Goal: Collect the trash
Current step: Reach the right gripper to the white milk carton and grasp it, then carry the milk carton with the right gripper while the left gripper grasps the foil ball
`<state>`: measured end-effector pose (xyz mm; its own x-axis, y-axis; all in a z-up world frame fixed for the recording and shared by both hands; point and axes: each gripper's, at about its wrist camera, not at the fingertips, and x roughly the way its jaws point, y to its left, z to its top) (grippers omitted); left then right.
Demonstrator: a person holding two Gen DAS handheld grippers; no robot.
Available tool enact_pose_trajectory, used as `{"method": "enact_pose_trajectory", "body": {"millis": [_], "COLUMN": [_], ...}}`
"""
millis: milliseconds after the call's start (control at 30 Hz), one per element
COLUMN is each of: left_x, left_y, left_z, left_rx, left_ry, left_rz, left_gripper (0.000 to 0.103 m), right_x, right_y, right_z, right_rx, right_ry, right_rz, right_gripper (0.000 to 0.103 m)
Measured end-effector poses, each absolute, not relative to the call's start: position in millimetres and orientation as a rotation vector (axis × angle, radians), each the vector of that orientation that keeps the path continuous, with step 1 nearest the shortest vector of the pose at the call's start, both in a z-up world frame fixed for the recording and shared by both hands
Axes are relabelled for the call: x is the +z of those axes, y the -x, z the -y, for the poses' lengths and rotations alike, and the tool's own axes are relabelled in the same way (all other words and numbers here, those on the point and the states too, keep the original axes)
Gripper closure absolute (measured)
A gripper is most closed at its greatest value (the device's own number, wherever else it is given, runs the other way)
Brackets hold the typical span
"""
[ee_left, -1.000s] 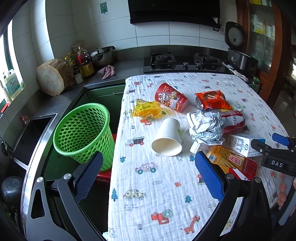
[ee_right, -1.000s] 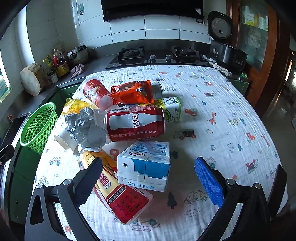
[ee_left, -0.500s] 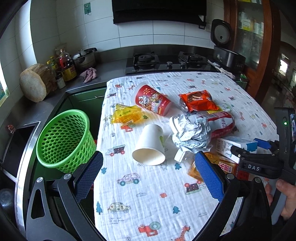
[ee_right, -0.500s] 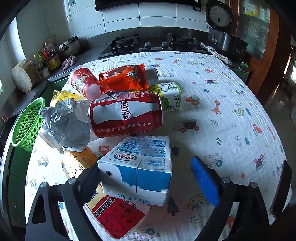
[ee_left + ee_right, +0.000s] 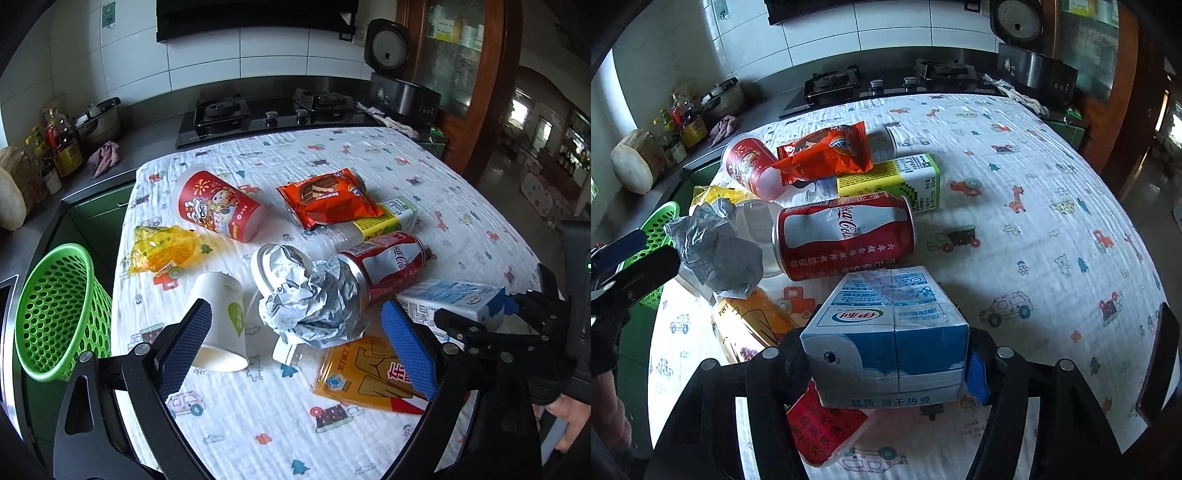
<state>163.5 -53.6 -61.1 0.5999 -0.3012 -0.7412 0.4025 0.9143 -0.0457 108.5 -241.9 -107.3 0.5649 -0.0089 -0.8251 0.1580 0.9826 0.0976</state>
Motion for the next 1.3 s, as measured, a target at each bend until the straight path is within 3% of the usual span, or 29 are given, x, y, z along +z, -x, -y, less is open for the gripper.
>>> {"method": "enact_pose_trajectory", "body": {"millis": [200,267,433,733,1000,1300], "left_x": [-80,-82,-83,-46,-4,-56], "left_y": [-183,-184,-183,-158,-164,-235], "left_z": [57,55,48,1,-103,-225], "left_rx": [-0.404,-0.419,-0.43,-0.385,-0.133,0.122], "left_ry": [-0.101,-0.08,-0.04,0.025,0.072,0.08], "left_rz": [-0.91,-0.926,-0.937,-0.86,-0.733,-0.842], "left_gripper": [0.028,0.046,0.059,0.064,0.064,0.064], "right_x": [-95,-90,-76,-34,-10,-9], "right_y": [-96,-92,-81,-75,-113,-180], "right_z": [248,250,250,236,179,77], "right_rx": [-0.108,-0.108,-0.091,0.024,0.226,0.436], "right_ry": [-0.176,-0.172,-0.155,-0.129,-0.105,-0.079], "right_rz": [-0.943,-0.937,-0.908,-0.823,-0.794,-0.836], "right_gripper": [0.04,0.04,0.04,0.04,0.04,0.04]}}
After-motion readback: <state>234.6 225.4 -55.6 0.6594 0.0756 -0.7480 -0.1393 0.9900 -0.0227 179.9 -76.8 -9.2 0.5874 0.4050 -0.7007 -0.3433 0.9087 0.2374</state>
